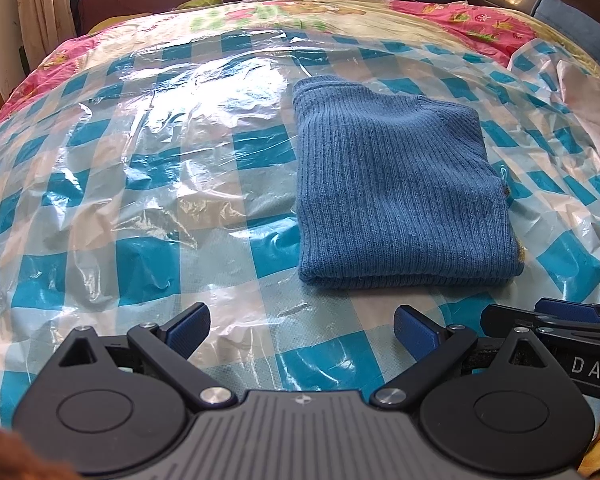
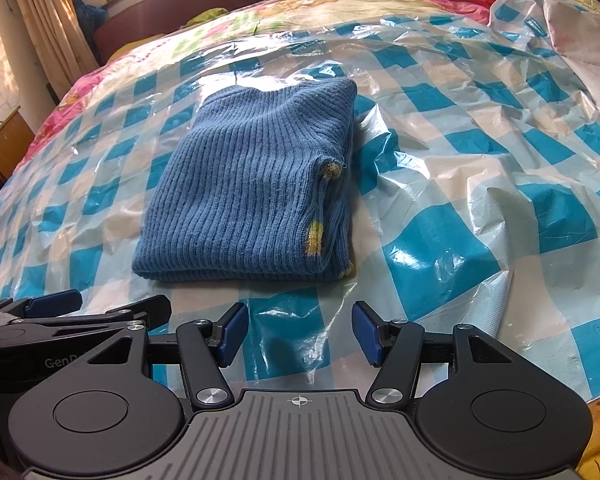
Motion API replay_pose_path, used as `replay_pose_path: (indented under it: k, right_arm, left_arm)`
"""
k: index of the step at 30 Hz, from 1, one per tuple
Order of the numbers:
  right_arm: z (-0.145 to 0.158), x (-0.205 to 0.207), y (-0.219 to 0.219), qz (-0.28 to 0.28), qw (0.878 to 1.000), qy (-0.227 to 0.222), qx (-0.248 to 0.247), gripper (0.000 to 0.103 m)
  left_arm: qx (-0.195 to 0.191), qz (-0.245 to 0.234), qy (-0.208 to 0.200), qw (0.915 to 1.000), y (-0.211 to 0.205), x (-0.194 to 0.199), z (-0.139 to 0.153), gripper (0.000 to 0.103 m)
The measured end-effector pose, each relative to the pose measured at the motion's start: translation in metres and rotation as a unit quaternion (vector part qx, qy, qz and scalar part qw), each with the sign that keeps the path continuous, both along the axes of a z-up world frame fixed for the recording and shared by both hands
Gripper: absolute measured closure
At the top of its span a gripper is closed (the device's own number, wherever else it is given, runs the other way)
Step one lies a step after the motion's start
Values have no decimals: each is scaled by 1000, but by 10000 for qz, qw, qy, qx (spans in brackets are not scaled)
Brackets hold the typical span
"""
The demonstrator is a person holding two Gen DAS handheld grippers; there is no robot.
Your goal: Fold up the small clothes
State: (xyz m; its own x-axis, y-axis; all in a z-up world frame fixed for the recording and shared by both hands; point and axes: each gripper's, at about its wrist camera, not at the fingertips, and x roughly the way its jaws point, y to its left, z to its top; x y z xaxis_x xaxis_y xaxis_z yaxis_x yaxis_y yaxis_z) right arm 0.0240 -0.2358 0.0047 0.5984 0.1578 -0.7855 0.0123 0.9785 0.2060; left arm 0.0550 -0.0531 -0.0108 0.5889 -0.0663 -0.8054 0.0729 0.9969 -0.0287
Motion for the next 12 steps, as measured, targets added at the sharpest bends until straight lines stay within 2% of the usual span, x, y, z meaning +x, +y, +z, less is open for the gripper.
replay_pose_path:
  k: [12]
  right_arm:
    - [1, 0, 0, 3, 10000, -2, -22, 45]
  left_arm:
    - [-13, -9, 14, 10000, 0, 0, 0, 1]
